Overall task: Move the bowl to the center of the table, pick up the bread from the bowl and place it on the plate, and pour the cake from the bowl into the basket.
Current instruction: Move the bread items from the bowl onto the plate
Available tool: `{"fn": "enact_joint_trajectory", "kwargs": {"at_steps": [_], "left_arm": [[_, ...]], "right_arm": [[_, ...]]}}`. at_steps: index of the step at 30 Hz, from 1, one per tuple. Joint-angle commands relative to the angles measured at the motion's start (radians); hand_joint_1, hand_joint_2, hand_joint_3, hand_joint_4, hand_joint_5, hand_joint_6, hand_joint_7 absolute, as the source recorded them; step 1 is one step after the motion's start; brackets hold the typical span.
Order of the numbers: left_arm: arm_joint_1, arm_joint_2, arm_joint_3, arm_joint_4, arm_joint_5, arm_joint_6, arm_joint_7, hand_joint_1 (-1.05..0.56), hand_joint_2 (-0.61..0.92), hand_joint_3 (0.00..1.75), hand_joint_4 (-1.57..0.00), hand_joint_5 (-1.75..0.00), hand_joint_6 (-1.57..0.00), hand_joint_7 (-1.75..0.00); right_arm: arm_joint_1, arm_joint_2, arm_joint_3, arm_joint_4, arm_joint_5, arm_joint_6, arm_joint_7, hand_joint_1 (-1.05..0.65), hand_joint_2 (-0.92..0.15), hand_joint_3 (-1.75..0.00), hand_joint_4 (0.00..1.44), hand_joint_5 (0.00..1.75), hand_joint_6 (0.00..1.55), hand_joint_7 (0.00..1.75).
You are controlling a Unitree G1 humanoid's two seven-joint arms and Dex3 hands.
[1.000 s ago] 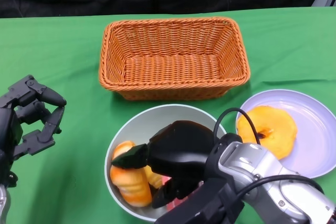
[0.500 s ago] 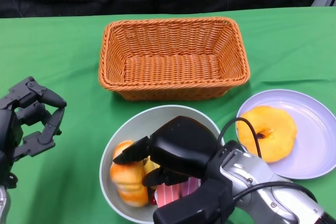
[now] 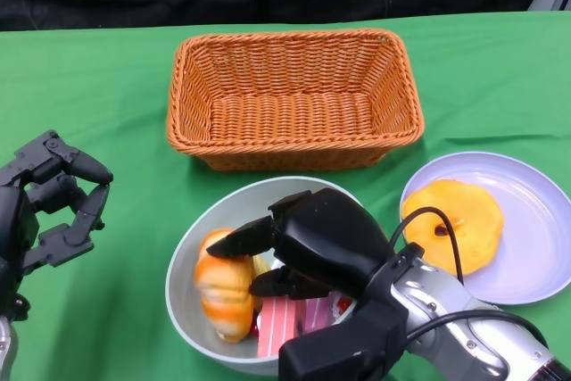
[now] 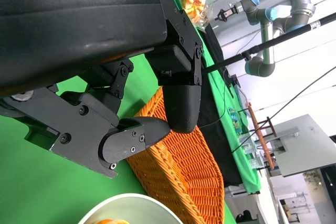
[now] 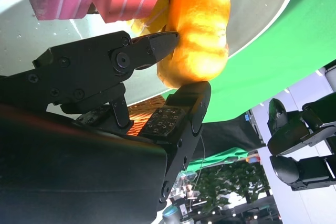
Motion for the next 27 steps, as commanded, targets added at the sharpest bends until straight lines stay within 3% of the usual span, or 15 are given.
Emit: {"fn": "enact_joint_trajectory", "kwargs": {"at_steps": [1, 4, 8, 10, 13, 17, 22, 27], "left_arm": [[-0.012, 0.012, 0.01, 0.014, -0.009, -0.005, -0.001, -0.22, 0.68, 0.88, -0.78, -1.71, -0.69, -1.45], [-0.015, 0.011, 0.011, 0.019, -0.01, -0.003, 0.0, -0.21, 0.68, 0.88, -0.78, -1.72, -0.7, -1.44], [-0.016, 0.012, 0.009, 0.021, -0.004, -0.01, 0.003, -0.22, 0.68, 0.87, -0.78, -1.72, -0.7, -1.44], [-0.017, 0.011, 0.008, 0.024, -0.001, -0.013, 0.005, -0.22, 0.68, 0.87, -0.78, -1.72, -0.7, -1.44], [-0.018, 0.01, 0.009, 0.025, -0.001, -0.013, 0.007, -0.22, 0.68, 0.86, -0.78, -1.72, -0.69, -1.44], [-0.019, 0.012, 0.011, 0.028, -0.009, -0.013, -0.002, -0.22, 0.69, 0.85, -0.77, -1.72, -0.69, -1.43], [-0.02, 0.017, 0.012, 0.029, 0.0, -0.009, 0.007, -0.23, 0.69, 0.84, -0.78, -1.71, -0.7, -1.43], [-0.022, 0.017, 0.015, 0.034, -0.005, -0.01, 0.004, -0.23, 0.69, 0.84, -0.79, -1.71, -0.7, -1.42]], "right_arm": [[0.0, -0.018, -0.026, 0.026, 0.008, -0.016, -0.027, -0.26, -0.92, -0.12, 0.68, 1.62, 1.11, 0.2], [0.0, -0.018, -0.041, 0.036, 0.021, -0.032, -0.038, -0.26, -0.92, -0.12, 0.68, 1.6, 1.1, 0.2], [0.009, -0.012, -0.074, 0.029, 0.062, -0.036, -0.024, -0.25, -0.92, -0.17, 0.65, 1.67, 0.87, 0.72], [0.014, -0.011, -0.093, 0.021, 0.098, -0.038, -0.007, -0.23, -0.92, -0.22, 0.67, 1.61, 0.81, 0.81], [0.03, -0.011, -0.122, -0.01, 0.142, -0.022, 0.031, -0.18, -0.92, -0.22, 0.65, 1.66, 0.79, 0.89], [0.06, -0.013, -0.149, -0.089, 0.18, 0.021, 0.092, -0.16, -0.92, -0.13, 0.64, 1.74, 0.81, 0.85], [0.095, -0.024, -0.164, -0.164, 0.198, 0.043, 0.141, -0.14, -0.92, -0.09, 0.71, 1.6, 0.93, 0.56], [0.111, -0.031, -0.167, -0.185, 0.207, 0.041, 0.162, -0.15, -0.92, -0.1, 0.75, 1.51, 0.98, 0.46]]}}
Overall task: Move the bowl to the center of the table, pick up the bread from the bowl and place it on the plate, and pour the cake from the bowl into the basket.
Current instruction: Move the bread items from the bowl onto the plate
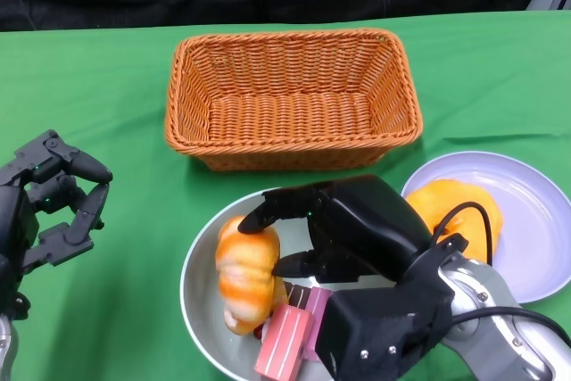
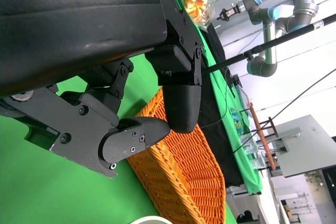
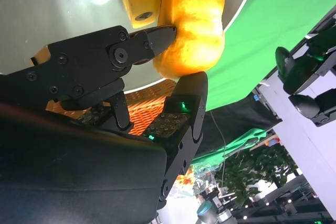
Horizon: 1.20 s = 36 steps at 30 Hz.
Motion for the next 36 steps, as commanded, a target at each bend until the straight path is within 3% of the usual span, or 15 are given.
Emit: {"fn": "enact_joint_trajectory", "kwargs": {"at_steps": [1, 8, 16, 17, 19, 21, 23, 24, 36], "left_arm": [[-0.011, 0.017, 0.013, 0.014, -0.005, -0.009, 0.003, -0.22, 0.7, 0.84, -0.78, -1.71, -0.7, -1.42], [-0.009, 0.019, 0.011, 0.008, -0.005, -0.002, 0.001, -0.23, 0.69, 0.84, -0.78, -1.71, -0.69, -1.44], [-0.014, 0.017, 0.01, 0.013, 0.0, -0.005, 0.007, -0.22, 0.68, 0.87, -0.79, -1.71, -0.7, -1.44], [-0.015, 0.017, 0.01, 0.015, -0.002, -0.008, 0.005, -0.21, 0.68, 0.87, -0.8, -1.71, -0.7, -1.44], [-0.017, 0.017, 0.012, 0.022, -0.006, -0.011, 0.002, -0.2, 0.67, 0.88, -0.8, -1.72, -0.7, -1.44], [-0.019, 0.017, 0.013, 0.028, -0.009, -0.013, -0.002, -0.2, 0.67, 0.89, -0.79, -1.72, -0.7, -1.44], [-0.022, 0.019, 0.016, 0.037, -0.01, -0.017, -0.003, -0.21, 0.67, 0.89, -0.78, -1.71, -0.7, -1.43], [-0.022, 0.021, 0.016, 0.039, -0.01, -0.017, -0.004, -0.21, 0.67, 0.88, -0.78, -1.71, -0.7, -1.43], [-0.023, 0.027, 0.016, 0.037, 0.001, -0.008, 0.005, -0.23, 0.68, 0.86, -0.78, -1.72, -0.7, -1.44]], "right_arm": [[0.016, -0.016, -0.015, -0.029, 0.019, 0.002, 0.024, -0.15, -0.92, -0.11, 0.76, 1.49, 0.98, 0.44], [0.037, -0.031, -0.023, -0.049, 0.026, -0.02, 0.028, -0.17, -0.92, -0.11, 0.83, 1.37, 1.04, 0.36], [0.083, -0.041, -0.072, -0.129, 0.054, 0.003, 0.04, -0.16, -0.92, -0.18, 0.76, 1.52, 1.06, 0.37], [0.088, -0.043, -0.081, -0.137, 0.06, 0.004, 0.039, -0.14, -0.91, -0.26, 0.71, 1.64, 0.98, 0.53], [0.103, -0.039, -0.108, -0.159, 0.084, 0.023, 0.041, -0.13, -0.91, -0.26, 0.7, 1.68, 0.89, 0.74], [0.117, -0.032, -0.13, -0.182, 0.107, 0.045, 0.046, -0.13, -0.92, -0.27, 0.69, 1.7, 0.86, 0.82], [0.133, -0.03, -0.165, -0.214, 0.148, 0.067, 0.056, -0.11, -0.81, -0.53, 0.74, 1.74, 0.72, 1.13], [0.139, -0.031, -0.183, -0.223, 0.168, 0.072, 0.058, -0.11, -0.79, -0.57, 0.75, 1.74, 0.7, 1.17], [0.199, -0.039, -0.261, -0.333, 0.218, 0.184, 0.082, -0.15, -0.78, -0.59, 0.71, 1.75, 0.68, 1.17]]}}
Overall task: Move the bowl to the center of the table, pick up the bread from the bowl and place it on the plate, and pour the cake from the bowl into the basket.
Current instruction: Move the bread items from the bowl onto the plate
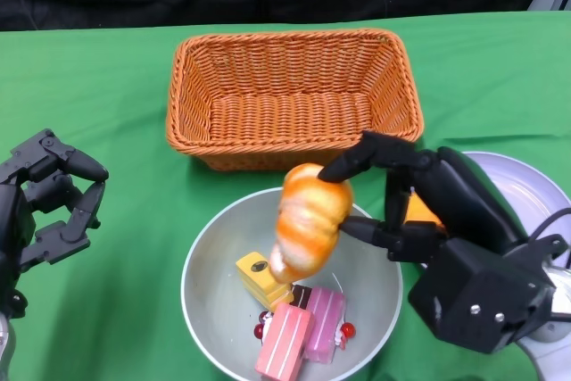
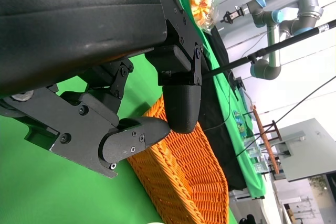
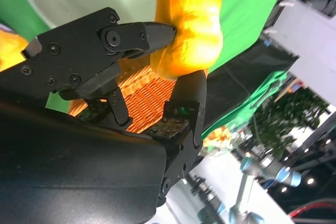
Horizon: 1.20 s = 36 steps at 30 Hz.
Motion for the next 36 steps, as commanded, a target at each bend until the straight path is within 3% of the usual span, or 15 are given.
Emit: {"fn": "enact_joint_trajectory", "kwargs": {"at_steps": [1, 10, 27, 36], "left_arm": [[-0.008, 0.019, 0.01, 0.006, 0.002, -0.007, 0.006, -0.22, 0.68, 0.86, -0.78, -1.72, -0.7, -1.44], [-0.017, 0.022, 0.011, 0.024, -0.002, -0.009, 0.002, -0.22, 0.68, 0.87, -0.78, -1.72, -0.7, -1.44], [-0.03, 0.037, 0.018, 0.055, -0.014, -0.015, -0.019, -0.22, 0.67, 0.88, -0.77, -1.73, -0.69, -1.45], [-0.036, 0.044, 0.019, 0.066, -0.017, -0.015, -0.025, -0.21, 0.69, 0.85, -0.76, -1.72, -0.68, -1.46]], "right_arm": [[0.029, -0.004, -0.028, -0.04, 0.02, 0.04, 0.005, -0.15, -0.78, -0.59, 0.71, 1.75, 0.69, 1.18], [0.069, 0.013, -0.119, -0.125, 0.097, 0.135, 0.002, -0.11, -0.79, -0.56, 0.75, 1.75, 0.71, 1.19], [0.094, -0.026, -0.288, -0.078, 0.137, 0.087, -0.069, -0.08, -0.77, -0.56, 0.76, 1.7, 0.72, 1.2], [0.107, -0.074, -0.363, 0.022, 0.146, -0.007, -0.106, -0.08, -0.78, -0.57, 0.76, 1.68, 0.71, 1.2]]}}
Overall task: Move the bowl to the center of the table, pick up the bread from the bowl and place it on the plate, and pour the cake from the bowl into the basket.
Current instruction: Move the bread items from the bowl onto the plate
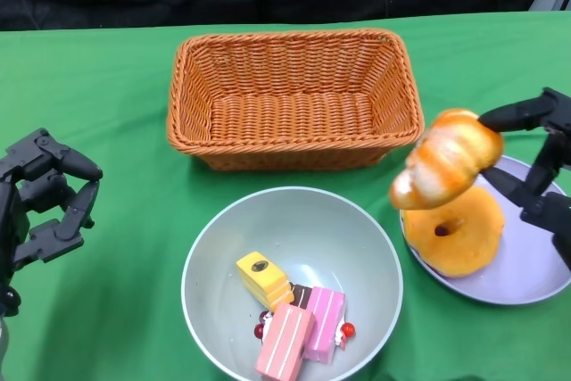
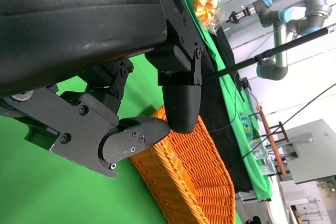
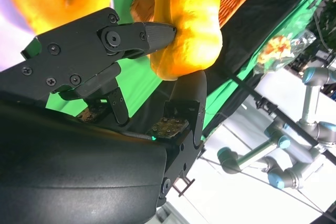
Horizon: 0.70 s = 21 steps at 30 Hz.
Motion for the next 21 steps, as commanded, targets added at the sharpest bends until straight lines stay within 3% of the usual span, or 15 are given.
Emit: {"fn": "enact_joint_trajectory", "kwargs": {"at_steps": [1, 21], "left_arm": [[-0.01, 0.024, 0.015, 0.011, -0.013, -0.014, -0.011, -0.21, 0.69, 0.85, -0.76, -1.72, -0.67, -1.46], [-0.013, 0.029, 0.02, 0.015, -0.012, -0.009, -0.012, -0.22, 0.72, 0.79, -0.75, -1.73, -0.67, -1.45]], "right_arm": [[0.016, -0.027, -0.033, 0.017, 0.009, -0.011, -0.018, -0.08, -0.77, -0.57, 0.76, 1.68, 0.71, 1.2], [0.109, -0.108, -0.122, -0.007, 0.091, 0.133, 0.073, -0.05, -0.88, -0.45, 0.74, 1.73, 0.69, 1.27]]}}
